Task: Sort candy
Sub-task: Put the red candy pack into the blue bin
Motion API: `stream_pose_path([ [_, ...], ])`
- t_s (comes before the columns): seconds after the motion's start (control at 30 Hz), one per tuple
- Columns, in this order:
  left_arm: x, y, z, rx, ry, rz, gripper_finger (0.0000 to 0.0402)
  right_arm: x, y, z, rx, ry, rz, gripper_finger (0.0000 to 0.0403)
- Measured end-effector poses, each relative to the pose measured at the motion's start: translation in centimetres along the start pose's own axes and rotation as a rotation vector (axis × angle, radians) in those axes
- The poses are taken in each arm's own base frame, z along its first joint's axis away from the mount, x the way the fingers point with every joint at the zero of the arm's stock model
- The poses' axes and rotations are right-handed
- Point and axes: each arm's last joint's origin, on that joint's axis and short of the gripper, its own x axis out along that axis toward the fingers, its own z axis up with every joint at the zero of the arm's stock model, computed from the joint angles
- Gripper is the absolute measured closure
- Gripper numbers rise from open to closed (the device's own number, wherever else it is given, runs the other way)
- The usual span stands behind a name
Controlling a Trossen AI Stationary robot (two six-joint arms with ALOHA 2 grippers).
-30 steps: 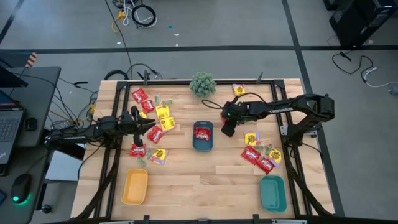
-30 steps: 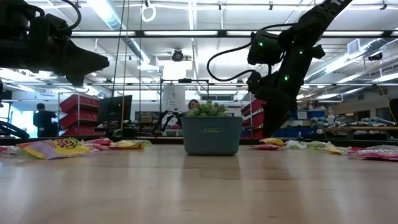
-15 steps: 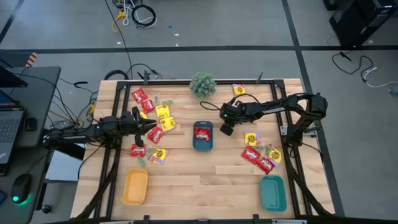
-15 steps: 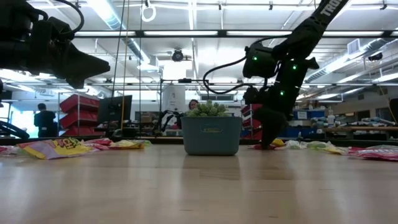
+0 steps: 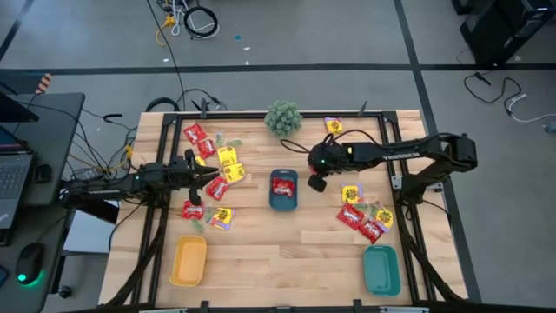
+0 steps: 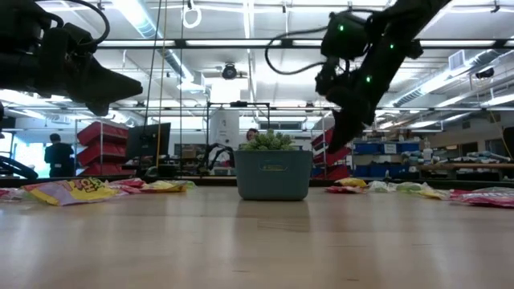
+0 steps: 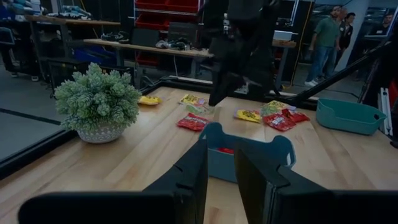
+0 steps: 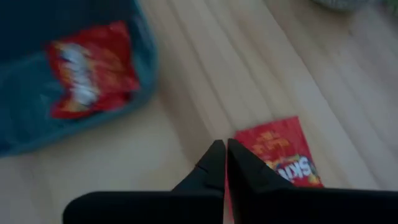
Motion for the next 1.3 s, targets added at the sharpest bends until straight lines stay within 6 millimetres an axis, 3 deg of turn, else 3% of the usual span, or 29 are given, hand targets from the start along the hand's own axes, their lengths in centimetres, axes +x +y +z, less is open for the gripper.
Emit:
stream_pose_path([
  [0.17,0.0,0.0,0.0,-0.001,-0.005,0.001,0.0321,1.1,0.2,-1.0,-0.009,0.109,-0.025,0.0363],
  [0.43,0.0,0.0,0.0,0.0,0.003,0.001,0.0321,3.5,0.2,-2.3,-0.107,0.237,-0.063,0.0262],
  [0.57,0.0,0.0,0.0,0.0,0.003,0.0,0.0321,4.9,-0.1,-2.8,-0.125,0.285,-0.086,0.0243],
  [0.7,0.0,0.0,0.0,0.0,0.004,-0.001,0.0321,5.7,-0.3,-2.9,-0.141,0.297,-0.106,0.0267],
  [0.9,0.0,0.0,0.0,0.0,0.004,-0.001,0.0321,5.9,-0.3,-2.6,-0.16,0.263,-0.117,0.0385],
  [1.13,0.0,0.0,0.0,0.0,0.004,-0.002,0.0321,5.0,0.0,-2.2,-0.114,0.231,-0.031,0.0402],
  [1.3,0.0,0.0,0.0,0.0,0.005,-0.002,0.0321,2.7,0.7,-1.4,-0.096,0.142,0.015,0.0403],
])
